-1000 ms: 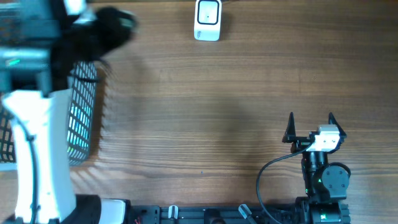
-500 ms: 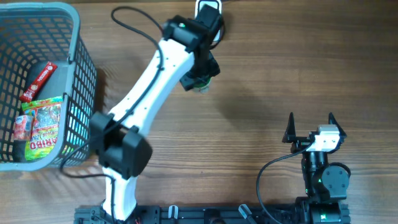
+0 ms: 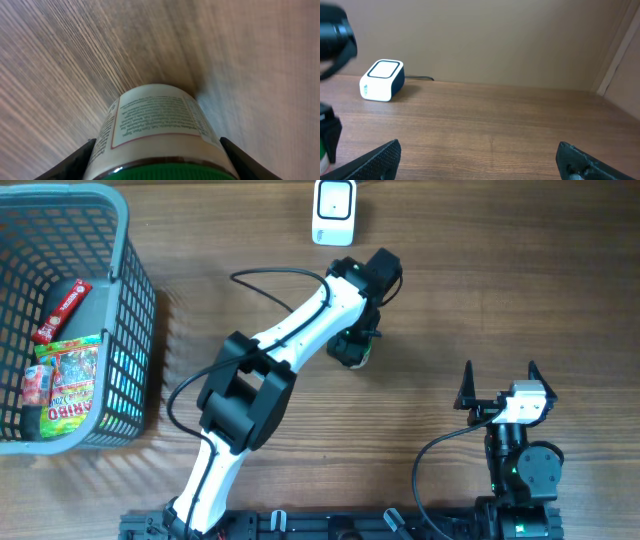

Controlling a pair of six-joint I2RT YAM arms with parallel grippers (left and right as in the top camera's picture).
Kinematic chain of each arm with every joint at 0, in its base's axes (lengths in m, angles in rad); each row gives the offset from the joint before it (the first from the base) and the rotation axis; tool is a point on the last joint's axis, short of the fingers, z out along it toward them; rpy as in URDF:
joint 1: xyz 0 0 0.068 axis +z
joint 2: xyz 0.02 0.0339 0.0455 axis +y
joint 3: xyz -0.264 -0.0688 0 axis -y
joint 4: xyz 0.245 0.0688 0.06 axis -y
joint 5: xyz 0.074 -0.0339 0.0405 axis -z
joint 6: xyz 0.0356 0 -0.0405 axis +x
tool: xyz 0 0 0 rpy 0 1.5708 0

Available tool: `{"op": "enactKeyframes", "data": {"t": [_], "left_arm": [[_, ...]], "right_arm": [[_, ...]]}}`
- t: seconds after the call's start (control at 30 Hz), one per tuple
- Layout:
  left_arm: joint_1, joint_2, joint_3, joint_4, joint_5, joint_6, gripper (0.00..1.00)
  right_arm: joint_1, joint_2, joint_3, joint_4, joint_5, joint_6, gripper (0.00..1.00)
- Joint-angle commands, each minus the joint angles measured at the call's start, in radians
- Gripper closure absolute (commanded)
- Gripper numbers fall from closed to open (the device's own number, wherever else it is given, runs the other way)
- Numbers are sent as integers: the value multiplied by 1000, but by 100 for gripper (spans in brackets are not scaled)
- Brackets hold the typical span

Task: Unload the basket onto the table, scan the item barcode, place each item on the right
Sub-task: 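Lift the jar out and place it on the table center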

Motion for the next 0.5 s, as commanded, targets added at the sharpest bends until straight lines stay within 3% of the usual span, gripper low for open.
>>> {"op": "enactKeyframes", "data": {"t": [0.0, 0.07, 0.1, 0.13, 0.27, 0.47], "left_arm": [[-20, 7, -42, 47, 12, -46, 32], [-28, 7, -58, 89, 13, -47, 22], [-33, 7, -59, 109, 13, -46, 7], [-35, 6, -59, 113, 13, -45, 0], [-33, -47, -58, 93, 11, -23, 0], [-30, -328, -58, 31, -64, 152, 0]], "right_arm": [[-7, 0, -1, 2, -5, -9, 0], [-7, 0, -1, 2, -5, -9, 0], [-7, 0, -1, 2, -5, -9, 0], [-7, 0, -1, 2, -5, -9, 0], [-7, 0, -1, 2, -5, -8, 0], [-7, 0, -1, 2, -5, -9, 1]]}}
